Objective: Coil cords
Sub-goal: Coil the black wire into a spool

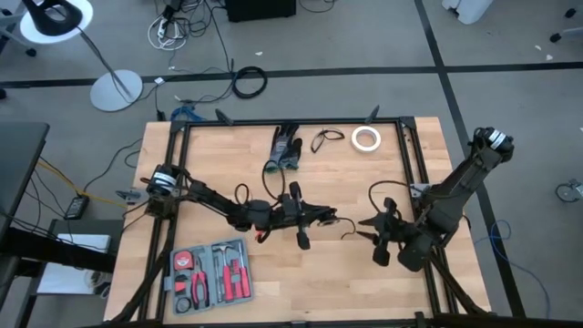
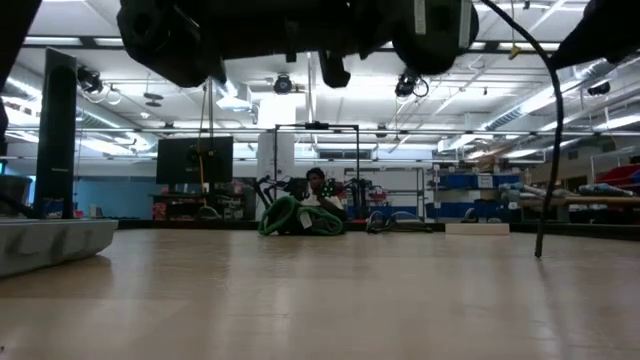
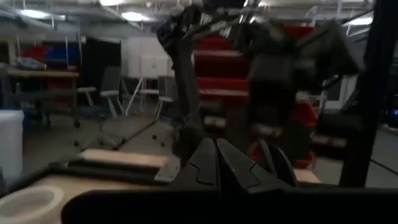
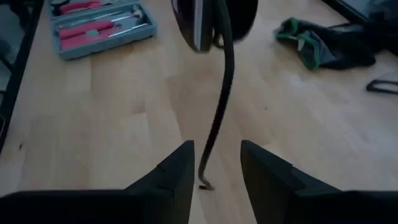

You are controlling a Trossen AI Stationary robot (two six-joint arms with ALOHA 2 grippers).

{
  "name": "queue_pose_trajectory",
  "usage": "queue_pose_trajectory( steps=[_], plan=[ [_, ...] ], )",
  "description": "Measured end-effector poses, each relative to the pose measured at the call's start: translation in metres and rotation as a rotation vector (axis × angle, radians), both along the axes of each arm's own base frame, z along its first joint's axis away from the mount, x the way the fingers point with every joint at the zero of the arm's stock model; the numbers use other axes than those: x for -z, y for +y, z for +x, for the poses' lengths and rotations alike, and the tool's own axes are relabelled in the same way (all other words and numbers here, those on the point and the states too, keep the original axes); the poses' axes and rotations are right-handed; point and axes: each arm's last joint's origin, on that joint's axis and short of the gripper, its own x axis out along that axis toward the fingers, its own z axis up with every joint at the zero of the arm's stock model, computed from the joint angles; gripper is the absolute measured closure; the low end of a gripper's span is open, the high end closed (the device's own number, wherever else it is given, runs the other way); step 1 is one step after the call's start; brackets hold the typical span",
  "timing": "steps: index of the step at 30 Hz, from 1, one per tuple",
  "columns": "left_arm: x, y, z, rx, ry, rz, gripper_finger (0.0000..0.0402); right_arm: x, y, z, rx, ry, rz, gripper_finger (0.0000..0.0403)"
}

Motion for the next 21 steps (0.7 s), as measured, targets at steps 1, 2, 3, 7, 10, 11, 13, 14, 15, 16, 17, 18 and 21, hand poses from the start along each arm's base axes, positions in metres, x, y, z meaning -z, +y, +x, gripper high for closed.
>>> queue_pose_trajectory(
  steps=[1, 2, 3, 7, 10, 11, 13, 14, 15, 16, 17, 18, 21],
  plan=[
    [0.001, 0.002, 0.001, 0.010, 0.010, -0.010, 0.0402, -0.002, 0.000, -0.002, -0.015, 0.000, -0.010, 0.0274],
    [0.001, 0.002, 0.001, 0.028, 0.011, -0.013, 0.0402, -0.003, -0.001, -0.003, -0.019, 0.000, -0.014, 0.0275],
    [0.001, 0.002, 0.001, 0.030, 0.009, -0.015, 0.0402, -0.003, -0.003, -0.005, -0.008, 0.008, -0.012, 0.0275],
    [0.000, -0.003, 0.000, 0.046, 0.001, -0.003, 0.0402, -0.001, -0.018, -0.012, 0.094, 0.056, 0.012, 0.0275],
    [0.001, -0.006, -0.001, 0.040, 0.010, 0.014, 0.0402, -0.007, -0.017, -0.012, 0.097, 0.000, -0.008, 0.0275],
    [0.002, -0.006, 0.000, 0.041, 0.016, 0.012, 0.0402, -0.013, -0.014, -0.010, 0.079, -0.046, -0.029, 0.0275],
    [0.002, -0.005, 0.000, 0.037, 0.024, 0.002, 0.0402, -0.027, -0.007, -0.006, 0.034, -0.119, -0.077, 0.0275],
    [0.003, -0.005, 0.000, 0.037, 0.025, -0.006, 0.0402, -0.032, -0.005, -0.004, 0.010, -0.137, -0.100, 0.0275],
    [0.003, -0.005, 0.000, 0.037, 0.024, -0.010, 0.0402, -0.036, -0.002, -0.002, -0.012, -0.156, -0.116, 0.0275],
    [0.003, -0.005, 0.000, 0.038, 0.024, -0.012, 0.0402, -0.040, 0.000, 0.000, -0.032, -0.181, -0.121, 0.0275],
    [0.002, -0.005, 0.000, 0.039, 0.022, -0.013, 0.0402, -0.043, 0.003, 0.002, -0.053, -0.209, -0.127, 0.0275],
    [0.002, -0.005, 0.000, 0.039, 0.020, -0.014, 0.0402, -0.047, 0.007, 0.005, -0.072, -0.242, -0.126, 0.0275],
    [0.002, -0.005, 0.000, 0.040, 0.015, -0.016, 0.0402, -0.050, 0.015, 0.015, -0.113, -0.296, -0.171, 0.0275]
  ],
)
